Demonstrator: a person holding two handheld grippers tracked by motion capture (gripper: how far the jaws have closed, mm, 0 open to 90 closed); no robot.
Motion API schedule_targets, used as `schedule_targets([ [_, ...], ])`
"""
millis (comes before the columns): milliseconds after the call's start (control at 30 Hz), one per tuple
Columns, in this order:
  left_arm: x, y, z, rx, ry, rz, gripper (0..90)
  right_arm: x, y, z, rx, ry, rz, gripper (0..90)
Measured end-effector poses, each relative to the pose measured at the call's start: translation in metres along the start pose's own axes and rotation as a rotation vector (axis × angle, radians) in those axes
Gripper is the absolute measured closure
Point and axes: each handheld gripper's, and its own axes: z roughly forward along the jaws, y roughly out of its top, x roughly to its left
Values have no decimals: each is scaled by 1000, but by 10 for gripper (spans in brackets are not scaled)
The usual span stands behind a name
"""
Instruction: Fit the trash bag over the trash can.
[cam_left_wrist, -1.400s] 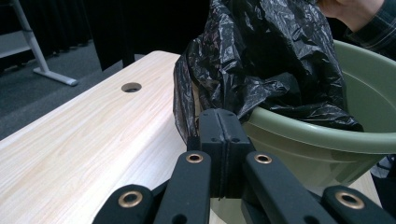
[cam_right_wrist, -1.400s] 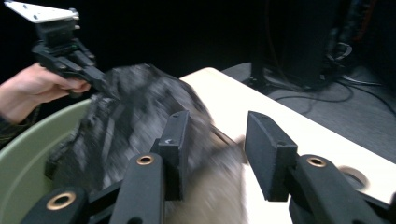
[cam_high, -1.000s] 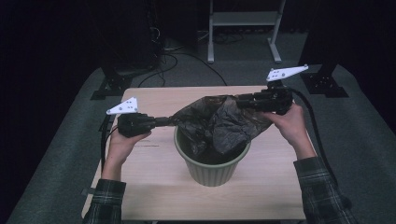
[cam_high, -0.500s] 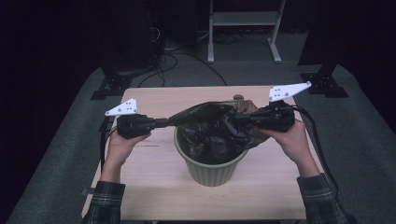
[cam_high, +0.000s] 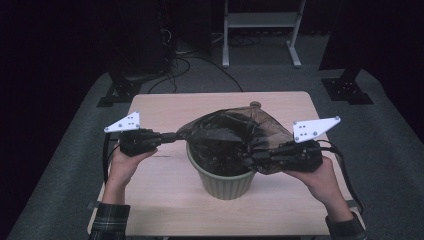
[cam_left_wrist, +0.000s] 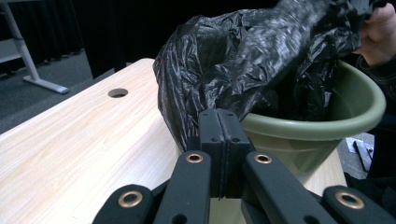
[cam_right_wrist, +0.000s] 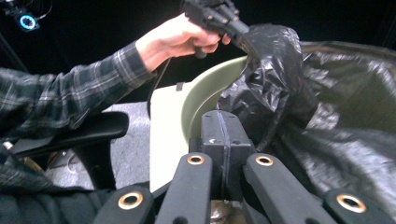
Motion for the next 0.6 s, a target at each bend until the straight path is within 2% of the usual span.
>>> schedule_targets([
  [200, -1, -7, -8, -20, -9, -20, 895, 9, -15, 1, 21, 28, 12, 900],
  [367, -1, -13, -8, -18, -9, -34, 896, 13, -26, 5, 30, 62, 24, 900],
  [600, 1, -20, -4, -8, -13, -46, 896, 13, -43, 19, 94, 90, 48, 900],
])
